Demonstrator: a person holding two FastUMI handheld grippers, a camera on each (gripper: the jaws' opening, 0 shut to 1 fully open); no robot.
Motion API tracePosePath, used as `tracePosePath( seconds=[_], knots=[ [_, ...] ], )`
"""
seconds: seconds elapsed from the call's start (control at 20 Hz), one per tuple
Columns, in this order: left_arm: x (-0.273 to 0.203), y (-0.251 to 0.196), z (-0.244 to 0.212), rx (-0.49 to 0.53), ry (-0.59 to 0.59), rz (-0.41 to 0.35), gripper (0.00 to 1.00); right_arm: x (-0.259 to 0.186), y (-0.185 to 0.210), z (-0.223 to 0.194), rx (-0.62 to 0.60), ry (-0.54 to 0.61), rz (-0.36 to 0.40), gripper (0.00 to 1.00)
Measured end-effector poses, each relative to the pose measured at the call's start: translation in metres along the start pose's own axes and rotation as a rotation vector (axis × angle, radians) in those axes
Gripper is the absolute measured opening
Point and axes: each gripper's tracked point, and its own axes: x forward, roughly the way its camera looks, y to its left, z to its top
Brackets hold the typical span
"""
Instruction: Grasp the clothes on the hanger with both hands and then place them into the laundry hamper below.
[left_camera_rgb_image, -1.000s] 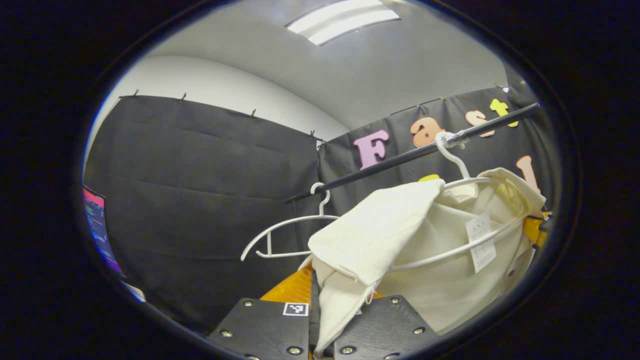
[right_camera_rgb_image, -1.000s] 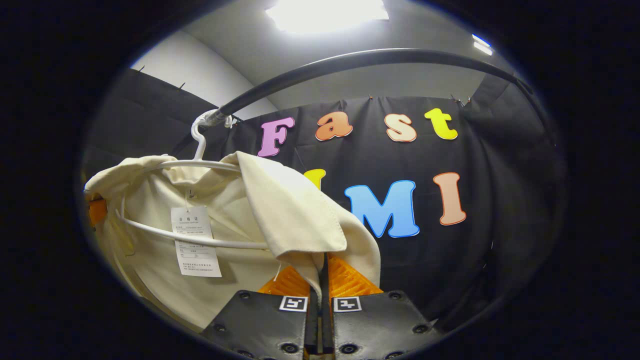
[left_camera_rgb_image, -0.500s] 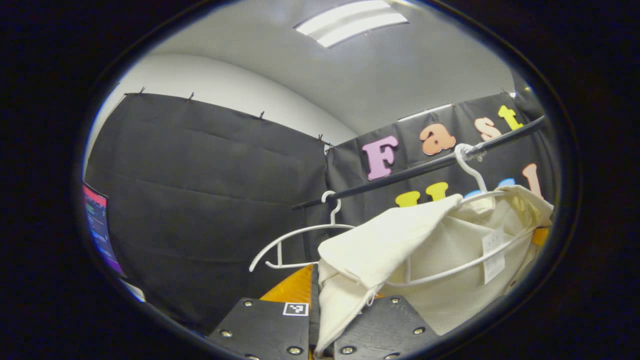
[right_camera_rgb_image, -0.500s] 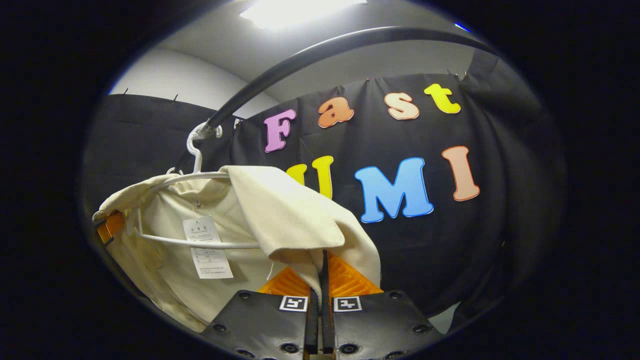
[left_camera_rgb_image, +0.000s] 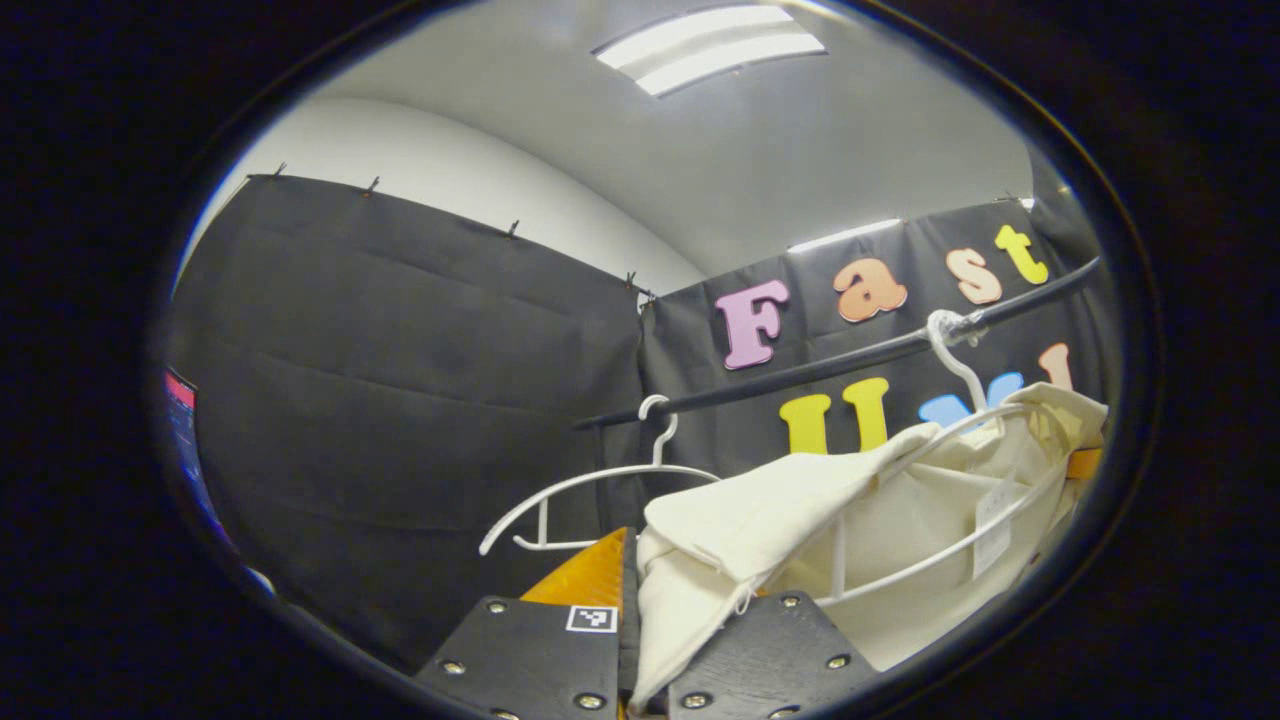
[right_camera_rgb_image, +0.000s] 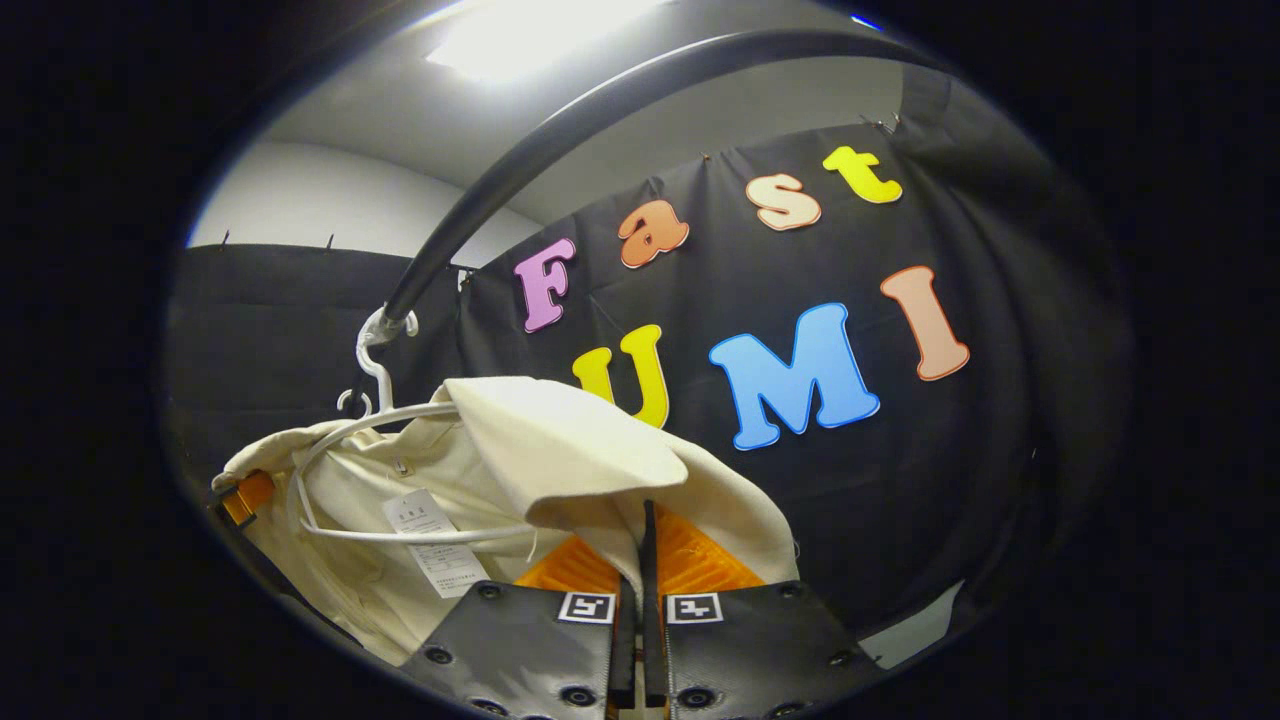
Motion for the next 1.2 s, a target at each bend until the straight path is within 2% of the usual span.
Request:
tracePosePath(
  seconds=[0.25,0.45,0.6,0.8,0.95,1.2],
  knots=[
    [0.039,0.017,-0.008,-0.044,0.059,-0.001,0.01,0.002,-0.003,-0.014,0.041,0.06,0.052,0.05],
    [0.039,0.012,-0.026,-0.073,0.097,-0.016,0.02,-0.007,-0.001,-0.008,0.022,0.045,0.097,0.05],
    [0.037,0.003,-0.033,-0.062,0.109,-0.036,0.02,-0.006,-0.003,0.01,0.128,0.003,0.149,0.05],
    [0.029,0.004,-0.035,-0.054,0.119,-0.057,0.02,-0.002,-0.008,-0.002,0.246,0.061,0.185,0.05],
    [0.03,0.011,-0.029,-0.018,0.108,-0.041,0.02,-0.009,-0.003,-0.031,0.175,0.148,0.203,0.05],
    [0.025,0.012,-0.028,-0.003,0.115,-0.038,0.02,-0.02,0.004,-0.044,0.03,0.175,0.22,0.05]
  ],
)
